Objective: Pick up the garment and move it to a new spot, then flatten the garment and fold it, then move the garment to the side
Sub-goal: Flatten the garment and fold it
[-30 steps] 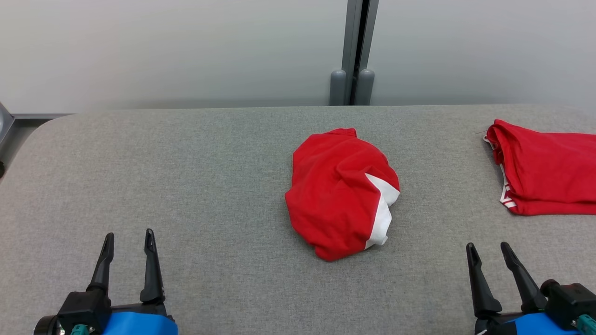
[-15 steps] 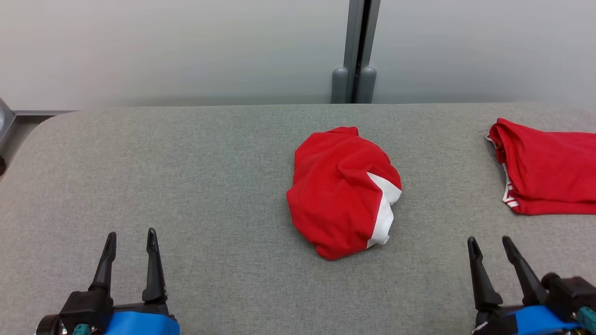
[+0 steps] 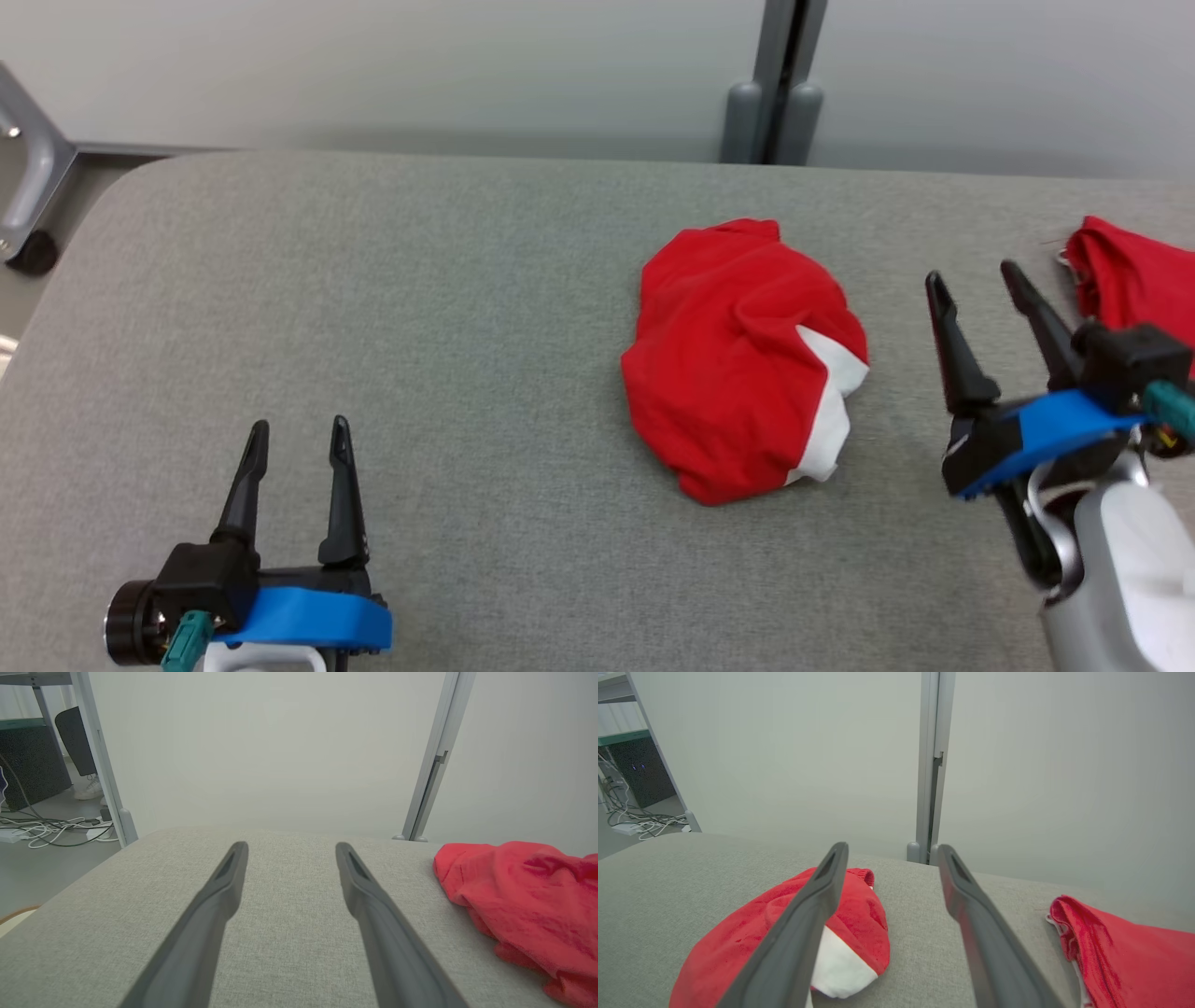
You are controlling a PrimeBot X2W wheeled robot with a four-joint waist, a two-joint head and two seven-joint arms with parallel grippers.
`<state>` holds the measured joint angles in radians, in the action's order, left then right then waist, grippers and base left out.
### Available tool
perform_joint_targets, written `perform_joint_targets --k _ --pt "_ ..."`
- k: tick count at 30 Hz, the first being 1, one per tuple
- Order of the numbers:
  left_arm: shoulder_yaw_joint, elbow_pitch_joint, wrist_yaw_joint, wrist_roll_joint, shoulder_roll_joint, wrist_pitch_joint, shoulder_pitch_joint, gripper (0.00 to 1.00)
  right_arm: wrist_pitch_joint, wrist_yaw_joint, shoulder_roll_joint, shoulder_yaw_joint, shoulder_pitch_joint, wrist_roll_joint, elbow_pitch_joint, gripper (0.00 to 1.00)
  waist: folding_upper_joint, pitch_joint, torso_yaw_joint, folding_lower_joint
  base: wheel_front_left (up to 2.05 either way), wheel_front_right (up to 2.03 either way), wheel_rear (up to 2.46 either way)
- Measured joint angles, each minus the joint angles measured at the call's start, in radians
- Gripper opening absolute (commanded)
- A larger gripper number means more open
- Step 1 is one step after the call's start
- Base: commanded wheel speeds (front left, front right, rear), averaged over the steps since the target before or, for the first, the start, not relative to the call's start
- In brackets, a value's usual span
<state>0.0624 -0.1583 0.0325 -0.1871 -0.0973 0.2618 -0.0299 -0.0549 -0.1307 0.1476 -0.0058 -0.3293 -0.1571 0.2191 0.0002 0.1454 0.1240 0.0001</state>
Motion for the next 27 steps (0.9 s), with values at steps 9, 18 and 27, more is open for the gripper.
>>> perform_joint_targets --k 9,18,27 --pt "0.009 -0.012 0.014 0.006 0.018 0.000 -0.060 1.00 0.011 0.000 0.064 0.018 -0.198 0.005 0.303 1.00 0.0001 0.084 0.079 0.0001 0.00 0.00 0.00" --pt "0.010 -0.023 0.019 0.012 0.032 0.000 -0.077 1.00 -0.008 0.000 0.046 0.025 -0.236 0.000 0.569 1.00 0.0001 0.132 0.137 0.0000 0.00 0.00 0.00" --pt "-0.001 -0.041 0.026 0.013 0.040 0.000 -0.082 1.00 -0.041 0.002 0.009 0.060 -0.253 -0.024 0.690 0.00 -0.0002 0.124 0.137 -0.0001 0.00 0.00 0.00"
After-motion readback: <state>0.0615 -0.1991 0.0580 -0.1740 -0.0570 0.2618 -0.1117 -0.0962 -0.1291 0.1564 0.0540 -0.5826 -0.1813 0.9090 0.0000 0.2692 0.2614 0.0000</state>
